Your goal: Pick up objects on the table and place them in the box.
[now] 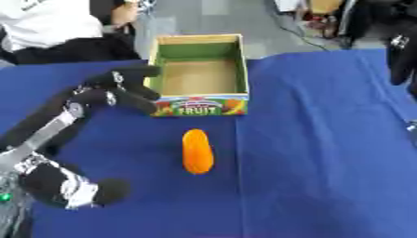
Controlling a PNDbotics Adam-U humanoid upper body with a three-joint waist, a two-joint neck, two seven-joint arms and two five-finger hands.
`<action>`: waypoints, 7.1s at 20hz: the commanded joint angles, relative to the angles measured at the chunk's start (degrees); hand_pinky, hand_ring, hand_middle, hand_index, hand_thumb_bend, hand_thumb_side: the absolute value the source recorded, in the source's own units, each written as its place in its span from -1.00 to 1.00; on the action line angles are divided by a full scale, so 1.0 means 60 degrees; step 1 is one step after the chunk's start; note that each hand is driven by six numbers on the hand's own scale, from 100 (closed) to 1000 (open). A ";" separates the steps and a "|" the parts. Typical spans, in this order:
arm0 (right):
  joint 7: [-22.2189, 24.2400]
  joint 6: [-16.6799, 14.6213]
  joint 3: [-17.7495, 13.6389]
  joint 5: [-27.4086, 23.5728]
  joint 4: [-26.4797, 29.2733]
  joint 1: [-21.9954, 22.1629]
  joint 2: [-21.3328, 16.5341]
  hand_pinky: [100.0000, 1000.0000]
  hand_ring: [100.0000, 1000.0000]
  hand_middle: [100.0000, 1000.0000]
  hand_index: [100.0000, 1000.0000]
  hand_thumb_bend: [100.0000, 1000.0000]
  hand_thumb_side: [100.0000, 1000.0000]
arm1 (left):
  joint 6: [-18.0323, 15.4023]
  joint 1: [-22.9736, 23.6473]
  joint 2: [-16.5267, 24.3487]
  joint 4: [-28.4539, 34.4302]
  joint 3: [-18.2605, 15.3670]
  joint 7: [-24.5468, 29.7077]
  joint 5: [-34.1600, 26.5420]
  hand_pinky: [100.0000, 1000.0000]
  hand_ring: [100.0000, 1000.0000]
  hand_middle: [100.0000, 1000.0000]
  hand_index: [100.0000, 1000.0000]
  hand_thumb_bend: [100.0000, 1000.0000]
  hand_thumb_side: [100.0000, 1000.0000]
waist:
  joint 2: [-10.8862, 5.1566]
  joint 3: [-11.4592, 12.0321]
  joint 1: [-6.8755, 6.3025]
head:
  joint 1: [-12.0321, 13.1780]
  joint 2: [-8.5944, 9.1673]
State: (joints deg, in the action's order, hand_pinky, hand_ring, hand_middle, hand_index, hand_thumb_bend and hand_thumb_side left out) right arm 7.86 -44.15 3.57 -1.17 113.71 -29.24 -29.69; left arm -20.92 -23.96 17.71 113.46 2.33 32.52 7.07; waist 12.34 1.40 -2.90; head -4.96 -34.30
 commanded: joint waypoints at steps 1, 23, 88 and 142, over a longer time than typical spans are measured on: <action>0.0025 -0.0010 -0.0065 -0.0026 0.0147 -0.0143 -0.0152 -1.00 -0.67 -0.74 -0.22 -1.00 1.00 | -0.0018 -0.0052 0.0096 0.0188 -0.0069 0.0008 0.0000 0.34 0.46 0.90 0.54 0.42 0.32 | -0.0127 -0.0011 0.0026 | 0.0083 0.0028; 0.0622 0.0047 -0.0156 0.0518 0.0147 -0.0080 -0.0184 -1.00 -0.65 -0.73 -0.19 -1.00 1.00 | 0.0572 -0.0632 0.0632 -0.1431 0.0051 -0.1580 0.2410 0.64 0.52 0.85 0.88 1.00 0.47 | -0.0201 -0.0010 -0.0079 | 0.0195 -0.0024; 0.1634 0.0008 -0.0096 0.0248 0.0147 -0.0220 -0.0011 -1.00 -0.63 -0.73 -0.19 -1.00 1.00 | 0.0207 -0.2790 -0.0439 -0.6514 0.1070 0.0610 0.3548 0.34 0.62 0.92 0.95 1.00 -0.05 | -0.0193 -0.0274 -0.0113 | 0.0420 -0.0044; 0.1930 0.0016 -0.0042 0.0071 0.0147 -0.0587 0.0176 -1.00 -0.63 -0.73 -0.18 -1.00 1.00 | 0.0346 -0.3197 -0.0638 -0.8331 0.0707 -0.1028 0.5482 -1.00 -0.82 -0.23 0.06 0.32 -0.34 | 0.0050 -0.0619 -0.0184 | 0.0598 0.0082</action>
State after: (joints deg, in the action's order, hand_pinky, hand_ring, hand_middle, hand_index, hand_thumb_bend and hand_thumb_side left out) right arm 18.95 -43.63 3.57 -0.43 113.71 -32.05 -28.13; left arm -18.88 -42.57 13.43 62.95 6.88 27.03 39.58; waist 13.38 -2.37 -4.33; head -1.91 -34.18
